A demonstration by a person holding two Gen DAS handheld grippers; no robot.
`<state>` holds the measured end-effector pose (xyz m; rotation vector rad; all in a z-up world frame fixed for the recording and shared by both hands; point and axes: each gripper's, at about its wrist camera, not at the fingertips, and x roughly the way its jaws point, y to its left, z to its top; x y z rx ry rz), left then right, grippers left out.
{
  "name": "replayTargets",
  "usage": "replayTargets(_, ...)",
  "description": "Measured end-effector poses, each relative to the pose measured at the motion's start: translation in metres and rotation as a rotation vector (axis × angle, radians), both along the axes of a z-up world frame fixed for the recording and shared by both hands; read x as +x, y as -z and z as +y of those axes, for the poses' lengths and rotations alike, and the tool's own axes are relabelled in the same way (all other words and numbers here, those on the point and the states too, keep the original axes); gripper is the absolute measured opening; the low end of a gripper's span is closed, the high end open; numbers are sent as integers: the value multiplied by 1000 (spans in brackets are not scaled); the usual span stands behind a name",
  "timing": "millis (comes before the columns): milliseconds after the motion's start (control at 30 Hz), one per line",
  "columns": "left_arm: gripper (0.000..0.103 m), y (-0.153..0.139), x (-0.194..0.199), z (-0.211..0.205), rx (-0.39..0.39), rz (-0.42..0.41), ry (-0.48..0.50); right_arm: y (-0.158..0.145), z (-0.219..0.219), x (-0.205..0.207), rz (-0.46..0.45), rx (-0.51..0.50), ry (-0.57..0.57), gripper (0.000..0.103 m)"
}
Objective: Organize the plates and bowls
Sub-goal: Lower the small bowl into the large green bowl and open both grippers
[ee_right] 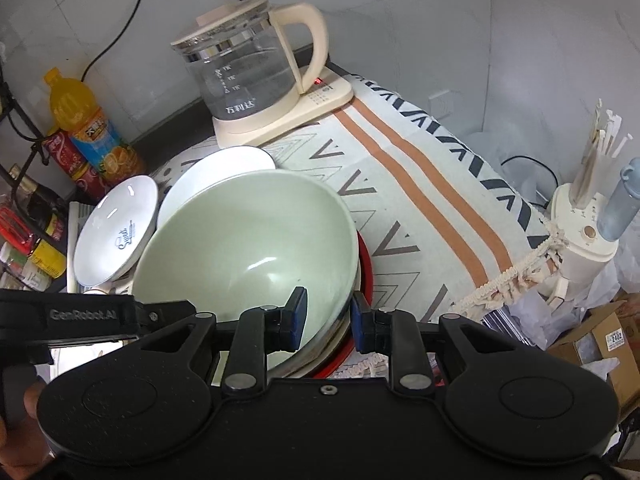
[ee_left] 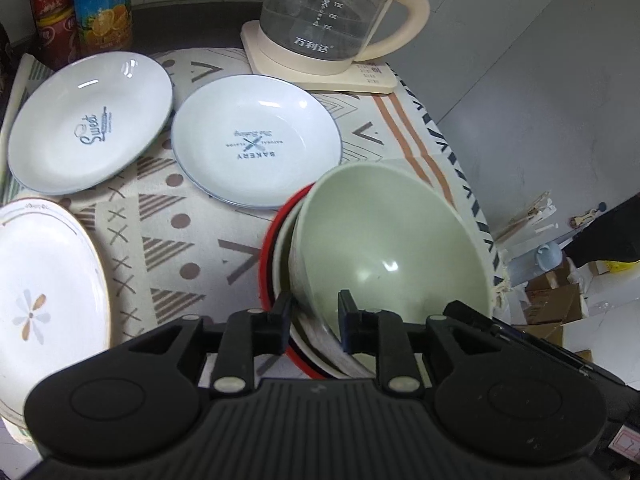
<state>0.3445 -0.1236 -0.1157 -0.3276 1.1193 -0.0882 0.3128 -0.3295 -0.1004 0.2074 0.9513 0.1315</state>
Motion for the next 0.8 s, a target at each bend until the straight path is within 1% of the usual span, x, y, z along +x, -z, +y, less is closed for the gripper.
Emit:
replayTargets(67,23,-2,0,3,-9,-15,0,3,-2,1,12,15,11,23)
replayTargets(200,23,-7,0,6,-11,-44,13,-1,-2,1,-1,2,14,23)
replayTargets(333,23,-3,2,10,-13,-35,7,-4,-1,1,-13,-8,23,23)
replayTargets(400,24,2,1,12,7,-22,-2,-4,0,1,-13,-17,22,23)
replayTargets(533,25,10,2,17,-19,-2,-8,1,0,-2,11,-30,38,24)
replayTargets(733,25,4,-3,17,-8,-21,12,-7,-1,-12,-6,-34,55,26)
replayTargets(800,27,0,-7,20,-12,-31,8,-11,0,-14,-17,-27,60,29)
